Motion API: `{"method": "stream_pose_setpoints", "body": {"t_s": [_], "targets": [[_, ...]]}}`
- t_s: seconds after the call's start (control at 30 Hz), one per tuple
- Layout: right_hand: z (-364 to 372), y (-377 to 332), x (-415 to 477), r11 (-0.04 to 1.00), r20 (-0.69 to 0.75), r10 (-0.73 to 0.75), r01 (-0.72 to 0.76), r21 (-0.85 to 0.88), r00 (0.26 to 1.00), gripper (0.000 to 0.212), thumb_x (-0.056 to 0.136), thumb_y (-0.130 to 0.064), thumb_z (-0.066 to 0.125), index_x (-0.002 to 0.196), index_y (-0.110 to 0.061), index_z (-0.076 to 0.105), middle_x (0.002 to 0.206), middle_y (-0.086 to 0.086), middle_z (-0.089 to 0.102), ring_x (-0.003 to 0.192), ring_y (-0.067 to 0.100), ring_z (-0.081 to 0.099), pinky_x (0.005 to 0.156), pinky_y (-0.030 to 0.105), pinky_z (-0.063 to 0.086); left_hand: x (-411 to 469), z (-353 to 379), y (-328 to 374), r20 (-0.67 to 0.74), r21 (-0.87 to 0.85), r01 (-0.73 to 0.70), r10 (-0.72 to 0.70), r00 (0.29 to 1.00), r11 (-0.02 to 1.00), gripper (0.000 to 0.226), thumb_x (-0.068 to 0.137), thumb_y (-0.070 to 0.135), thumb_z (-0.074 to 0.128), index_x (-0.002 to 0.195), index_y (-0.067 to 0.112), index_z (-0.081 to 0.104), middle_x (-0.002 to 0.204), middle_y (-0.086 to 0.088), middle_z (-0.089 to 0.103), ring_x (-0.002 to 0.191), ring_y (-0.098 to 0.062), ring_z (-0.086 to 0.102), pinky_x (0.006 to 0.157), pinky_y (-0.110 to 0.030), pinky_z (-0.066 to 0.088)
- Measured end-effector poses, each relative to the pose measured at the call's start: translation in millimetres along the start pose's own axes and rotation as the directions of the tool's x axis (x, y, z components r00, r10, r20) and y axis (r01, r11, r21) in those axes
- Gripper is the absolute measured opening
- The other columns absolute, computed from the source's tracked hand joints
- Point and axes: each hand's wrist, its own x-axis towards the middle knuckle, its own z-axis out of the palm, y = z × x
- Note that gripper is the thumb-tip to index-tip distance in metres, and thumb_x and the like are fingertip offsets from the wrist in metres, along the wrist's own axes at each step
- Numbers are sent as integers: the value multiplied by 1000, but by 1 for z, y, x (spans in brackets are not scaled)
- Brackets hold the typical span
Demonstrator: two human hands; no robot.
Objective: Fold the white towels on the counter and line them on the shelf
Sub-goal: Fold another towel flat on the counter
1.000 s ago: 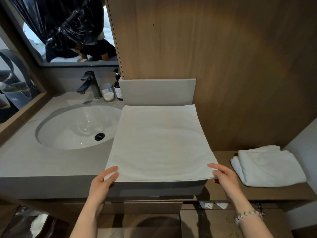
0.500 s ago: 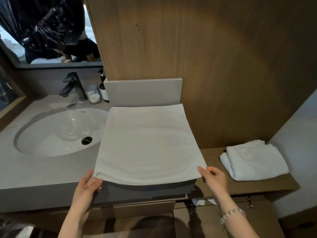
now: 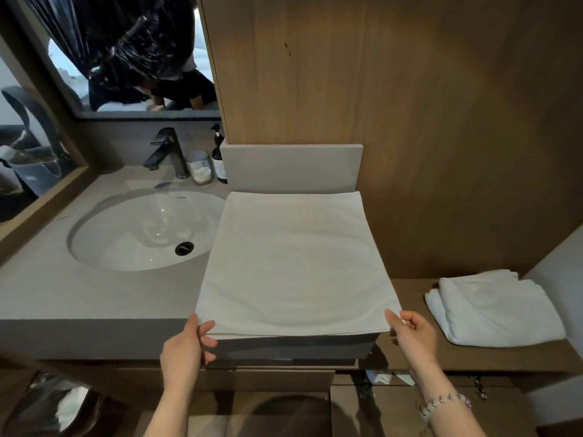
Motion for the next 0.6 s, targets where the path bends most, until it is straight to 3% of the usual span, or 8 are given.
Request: {"method": "stream_pose_setpoints", "body": {"t_s": [0.1, 0.2, 0.27, 0.33, 0.43, 0.5, 0.6], "targets": [[-1, 0, 1, 1000, -21, -8, 8, 20, 1000, 13, 85, -20, 67, 92, -13, 58, 93, 12, 63, 84, 24, 58, 73, 33, 46, -11, 5, -6, -168, 148, -66, 91, 982, 987, 52, 99, 39, 38, 68, 11, 68, 74, -7, 69, 64, -27, 62, 87, -42, 48], [0, 1, 2, 999, -37, 10, -9, 40, 999, 14, 86, -20, 67, 94, -13, 58, 104, 16, 63, 97, 29, 58, 79, 37, 47, -13, 10, -14, -202, 118, 28, -4, 979, 993, 47, 98, 42, 39, 67, 16, 64, 83, -7, 69, 74, -27, 63, 94, -46, 46], [2, 3, 2, 998, -43, 28, -26, 54, 999, 17, 85, -21, 67, 97, -14, 57, 111, 16, 62, 107, 32, 57, 87, 40, 49, -14, 15, -18, -189, 60, 96, -83, 978, 994, 42, 96, 44, 43, 79, 13, 66, 94, -12, 66, 84, -26, 61, 94, -44, 46], [3, 3, 2, 998, -49, 34, -31, 60, 998, 17, 85, -21, 67, 97, -15, 56, 112, 16, 62, 109, 33, 57, 91, 43, 48, -15, 19, -21, -118, -100, 184, -196, 974, 978, 43, 94, 46, 47, 103, 8, 64, 106, -13, 62, 98, -28, 58, 91, -41, 45], [2, 3, 0, 997, -57, 33, -29, 66, 998, 17, 85, -20, 68, 96, -16, 56, 109, 14, 62, 107, 31, 58, 91, 42, 48, -17, 20, -20, 57, -336, 313, -313, 948, 888, 49, 93, 46, 48, 129, 12, 52, 131, -9, 54, 121, -27, 51, 103, -40, 38], [0, 3, -1, 997, -60, 32, -27, 73, 998, 17, 84, -19, 69, 95, -14, 58, 103, 13, 63, 101, 29, 59, 85, 38, 49, -15, 19, -16, 56, -392, 315, -320, 946, 864, 46, 94, 43, 49, 130, 14, 50, 135, -7, 53, 120, -25, 53, 105, -38, 37], [-2, 4, -1, 998, -69, 24, -21, 56, 997, 14, 83, -18, 71, 90, -10, 62, 90, 9, 64, 90, 26, 59, 80, 35, 47, -11, 19, -12, -67, -389, 287, -338, 939, 875, 37, 95, 35, 51, 123, 11, 53, 131, -7, 56, 112, -24, 59, 88, -33, 47]]}}
